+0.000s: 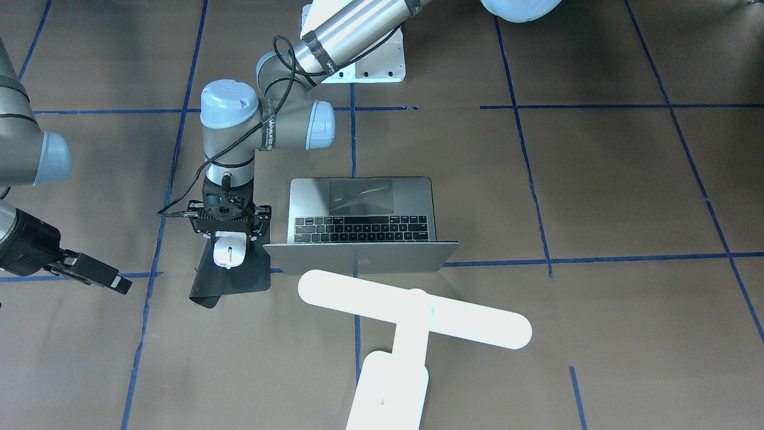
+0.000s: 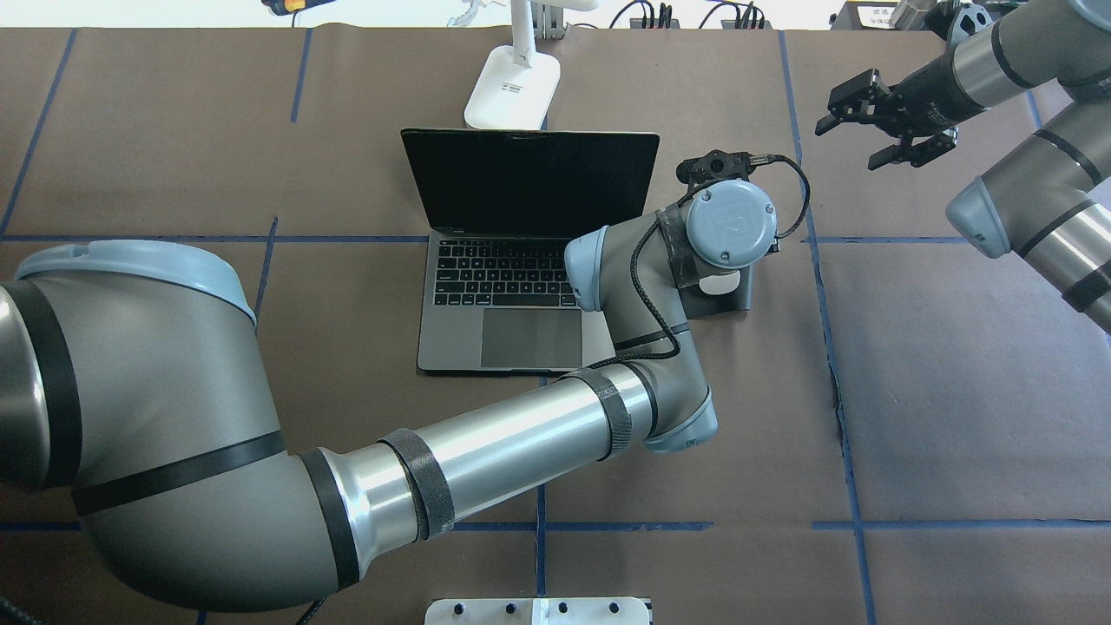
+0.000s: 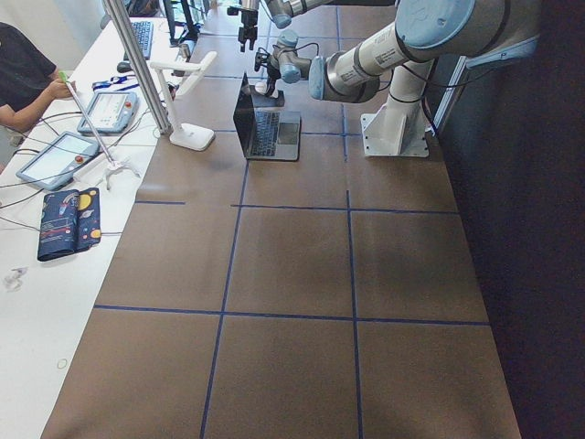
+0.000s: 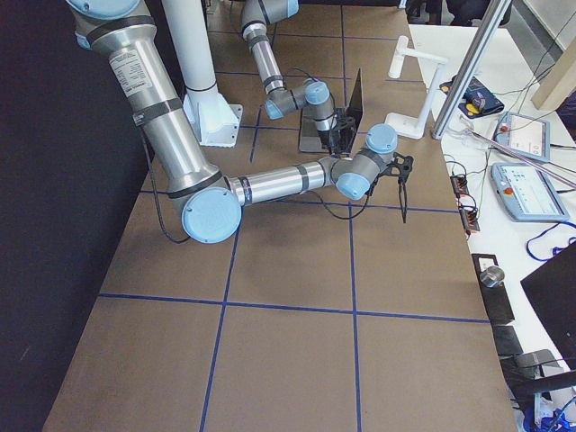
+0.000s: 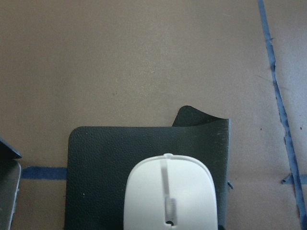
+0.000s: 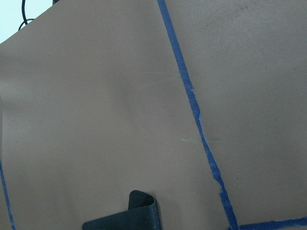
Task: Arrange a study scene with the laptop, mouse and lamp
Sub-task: 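Lower the mouse onto the black mouse pad and open the left gripper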
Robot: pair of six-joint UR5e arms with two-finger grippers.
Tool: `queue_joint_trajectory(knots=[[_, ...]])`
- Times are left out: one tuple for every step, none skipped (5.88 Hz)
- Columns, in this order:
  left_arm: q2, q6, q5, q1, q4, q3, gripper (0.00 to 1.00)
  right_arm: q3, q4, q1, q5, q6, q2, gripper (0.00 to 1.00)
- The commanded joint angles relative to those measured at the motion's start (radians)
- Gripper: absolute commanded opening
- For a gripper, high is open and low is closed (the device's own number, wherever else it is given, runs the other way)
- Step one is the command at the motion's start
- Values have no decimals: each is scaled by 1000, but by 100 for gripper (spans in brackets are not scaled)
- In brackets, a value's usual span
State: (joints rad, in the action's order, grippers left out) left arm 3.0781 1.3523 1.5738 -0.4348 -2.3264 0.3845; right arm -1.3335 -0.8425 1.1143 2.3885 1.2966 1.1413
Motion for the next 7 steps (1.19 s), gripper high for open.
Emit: queue_joint_trajectory(knots=[[-1, -45, 12, 1, 5, -4, 88, 2, -1, 1, 0, 0, 0, 100], [-1, -45, 17, -1, 5, -3, 100, 3, -1, 2, 0, 0, 0, 100], [1, -44, 17, 1, 7, 1, 100, 10, -1, 2, -2, 0, -2, 100], [1, -42, 17, -1, 9, 11, 100, 17, -1, 4, -2, -2, -3, 100], [-1, -39, 17, -7, 9, 52, 100, 23, -3, 16, -2, -3, -3, 100], [-4, -33, 17, -10, 40, 94, 100, 23, -33, 30, -3, -37, -5, 100], [-31, -32, 32, -21, 112, 200, 100, 22, -120, 39, -35, -147, -15, 100]])
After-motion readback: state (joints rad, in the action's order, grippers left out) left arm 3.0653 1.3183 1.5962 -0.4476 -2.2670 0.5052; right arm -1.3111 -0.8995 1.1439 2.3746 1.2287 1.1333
